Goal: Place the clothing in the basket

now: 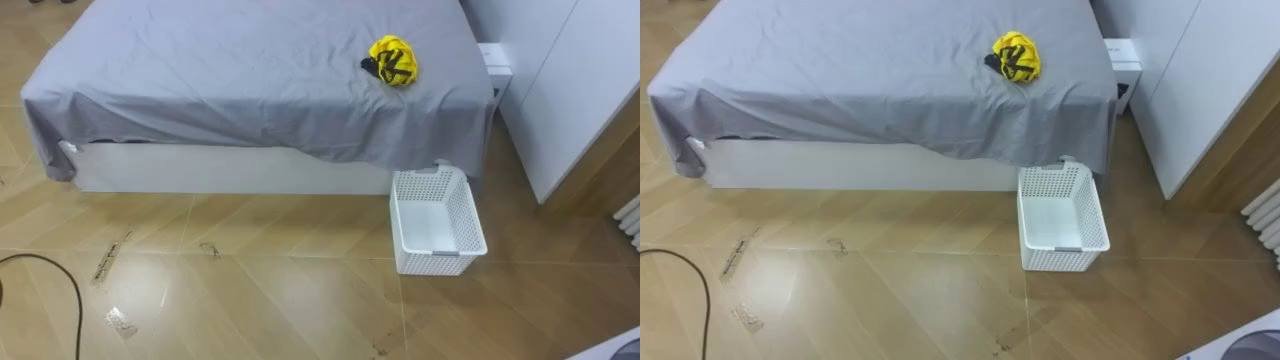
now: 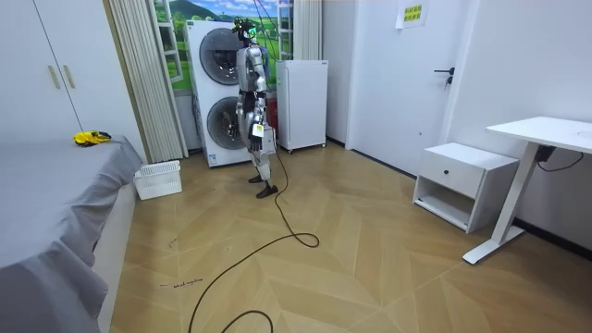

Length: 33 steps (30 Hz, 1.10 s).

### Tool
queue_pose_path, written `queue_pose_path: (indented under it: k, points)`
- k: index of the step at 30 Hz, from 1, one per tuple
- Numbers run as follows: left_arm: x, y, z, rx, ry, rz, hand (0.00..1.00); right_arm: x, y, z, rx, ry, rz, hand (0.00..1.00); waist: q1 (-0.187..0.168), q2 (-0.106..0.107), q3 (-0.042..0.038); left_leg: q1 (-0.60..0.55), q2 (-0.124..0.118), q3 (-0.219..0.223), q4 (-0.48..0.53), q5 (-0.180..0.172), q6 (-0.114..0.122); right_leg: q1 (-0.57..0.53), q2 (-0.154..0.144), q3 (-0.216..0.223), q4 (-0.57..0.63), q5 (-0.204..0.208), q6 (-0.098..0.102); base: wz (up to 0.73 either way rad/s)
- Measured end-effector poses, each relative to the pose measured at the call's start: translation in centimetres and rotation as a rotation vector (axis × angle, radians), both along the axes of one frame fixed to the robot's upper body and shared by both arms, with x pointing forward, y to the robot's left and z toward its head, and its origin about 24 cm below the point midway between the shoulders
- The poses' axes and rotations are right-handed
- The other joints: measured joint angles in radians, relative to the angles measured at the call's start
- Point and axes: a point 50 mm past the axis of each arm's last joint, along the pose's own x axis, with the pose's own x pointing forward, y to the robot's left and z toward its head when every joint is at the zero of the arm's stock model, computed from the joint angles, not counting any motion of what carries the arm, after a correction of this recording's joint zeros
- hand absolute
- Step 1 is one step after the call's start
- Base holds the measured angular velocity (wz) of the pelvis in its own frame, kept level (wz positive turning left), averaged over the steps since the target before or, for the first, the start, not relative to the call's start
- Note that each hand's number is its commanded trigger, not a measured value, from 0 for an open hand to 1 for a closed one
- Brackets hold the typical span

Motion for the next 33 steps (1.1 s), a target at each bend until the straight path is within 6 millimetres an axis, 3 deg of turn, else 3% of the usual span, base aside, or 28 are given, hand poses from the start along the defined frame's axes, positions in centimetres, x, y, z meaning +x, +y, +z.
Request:
queue_pose_path:
  k: [10, 18, 21, 22, 26, 27, 29, 30, 31, 33]
  points:
    - [0.0, 0.0, 0.0, 0.001, -0.001, 0.0, 0.0, 0.1, 0.0, 0.0, -0.005, -0.015, 0.0, 0.0, -0.002, -0.002, 0.0006, 0.0, 0.0, 0.0, 0.0, 0.0, 0.0, 0.0, 0.0, 0.0, 0.0, 0.0, 0.0, 0.0]
    - [-0.2, -0.1, -0.1, -0.015, 0.003, 0.01, 0.0, -0.1, -0.1, 0.0, -0.004, -0.008, -0.003, 0.0, -0.004, 0.013, 0.0014, 0.001, 0.001, 0.008, 0.0, 0.0, 0.0, -0.001, 0.0, 0.006, 0.001, 0.0, 0.0, -0.02]
    - [-0.3, -0.1, -0.1, -0.036, 0.0, 0.039, 0.0, -0.1, -0.2, 0.0, 0.005, -0.011, -0.004, 0.0, 0.0, 0.016, 0.0019, -0.003, 0.008, 0.013, 0.009, -0.005, -0.002, -0.01, 0.002, 0.003, 0.011, -0.001, -0.002, -0.08]
    - [-0.4, -0.1, -0.1, -0.045, 0.001, 0.051, 0.0, 0.0, -0.1, 0.0, 0.012, -0.014, -0.001, 0.0, 0.004, 0.025, 0.0014, -0.008, 0.02, 0.023, 0.031, -0.017, -0.006, -0.017, 0.008, -0.006, 0.022, -0.002, -0.003, -0.3]
    - [-1.2, 0.6, -0.1, -0.051, 0.003, 0.115, 0.0, 0.2, 0.2, 0.0, 0.042, -0.018, 0.024, 0.0, 0.022, 0.027, 0.0043, -0.041, 0.077, 0.031, 0.162, -0.078, -0.031, -0.026, 0.043, -0.019, 0.067, -0.037, -0.034, -0.22]
    - [-1.3, 1.0, 0.0, -0.055, -0.005, 0.153, 0.0, 0.3, 0.3, 0.0, 0.046, -0.02, 0.037, 0.0, 0.025, 0.023, 0.0037, -0.066, 0.099, 0.029, 0.234, -0.096, -0.042, -0.038, 0.053, -0.013, 0.099, -0.065, -0.045, -0.05]
    - [-1.6, 1.8, 0.2, -0.045, -0.012, 0.193, 0.0, 0.6, 0.3, 0.0, 0.043, -0.026, 0.059, 0.0, 0.028, 0.013, 0.0023, -0.129, 0.13, 0.019, 0.39, -0.096, -0.043, -0.047, 0.065, -0.008, 0.145, -0.102, -0.068, -0.07]
    - [-2.2, 2.1, 0.3, -0.037, 0.002, 0.195, 0.0, 0.8, 0.1, 0.1, 0.039, -0.033, 0.065, 0.0, 0.031, 0.013, 0.0025, -0.176, 0.161, 0.012, 0.504, -0.087, -0.027, -0.045, 0.08, 0.009, 0.163, -0.117, -0.086, -0.18]
    - [-2.8, 2.2, 0.2, -0.036, 0.022, 0.2, 0.0, 0.9, 0.0, 0.2, 0.037, -0.042, 0.065, 0.0, 0.031, 0.011, 0.0048, -0.233, 0.171, -0.019, 0.604, -0.079, 0.007, -0.029, 0.09, 0.042, 0.172, -0.128, -0.104, -0.06]
    - [-3.6, 1.6, 0.1, -0.048, 0.056, 0.189, 0.0, 1.0, -0.5, 0.3, 0.02, -0.053, 0.05, 0.0, 0.024, 0.012, 0.0056, -0.316, 0.114, -0.029, 0.568, -0.098, 0.025, -0.023, 0.083, 0.049, 0.179, -0.148, -0.111, 0.11]
